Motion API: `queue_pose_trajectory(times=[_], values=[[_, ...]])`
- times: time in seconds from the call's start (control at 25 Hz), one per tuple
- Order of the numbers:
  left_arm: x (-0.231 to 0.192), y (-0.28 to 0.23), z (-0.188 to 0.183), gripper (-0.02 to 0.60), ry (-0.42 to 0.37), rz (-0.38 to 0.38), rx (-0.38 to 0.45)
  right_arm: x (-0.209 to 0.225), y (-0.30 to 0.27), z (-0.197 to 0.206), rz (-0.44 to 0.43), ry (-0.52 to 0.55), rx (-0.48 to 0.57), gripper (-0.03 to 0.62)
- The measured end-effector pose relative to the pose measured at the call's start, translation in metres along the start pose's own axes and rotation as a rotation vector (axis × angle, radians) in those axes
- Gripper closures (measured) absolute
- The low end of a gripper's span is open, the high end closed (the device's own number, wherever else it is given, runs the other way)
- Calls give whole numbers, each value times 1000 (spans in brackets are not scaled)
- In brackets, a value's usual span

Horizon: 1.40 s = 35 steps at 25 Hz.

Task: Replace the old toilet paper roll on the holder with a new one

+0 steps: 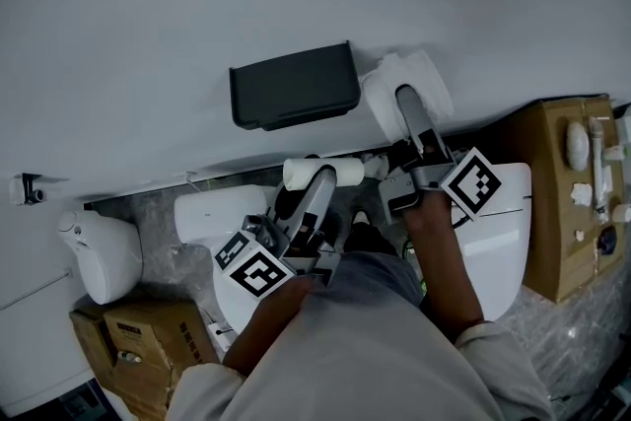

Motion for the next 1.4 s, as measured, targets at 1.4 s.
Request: queue_pose_trajectory(times=[1.4], values=[[-11, 34, -10, 403, 24, -60, 79, 27, -9, 71, -39, -219, -181, 132]])
Point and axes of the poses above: the fingertips, and each gripper's own axes: y backward along the fingers, x to its right, z out of its underside, the point moved 7 cm from there along y, backward along the fingers, and after that the axes turned 10 degrees about -y, right-handed, at the moved point
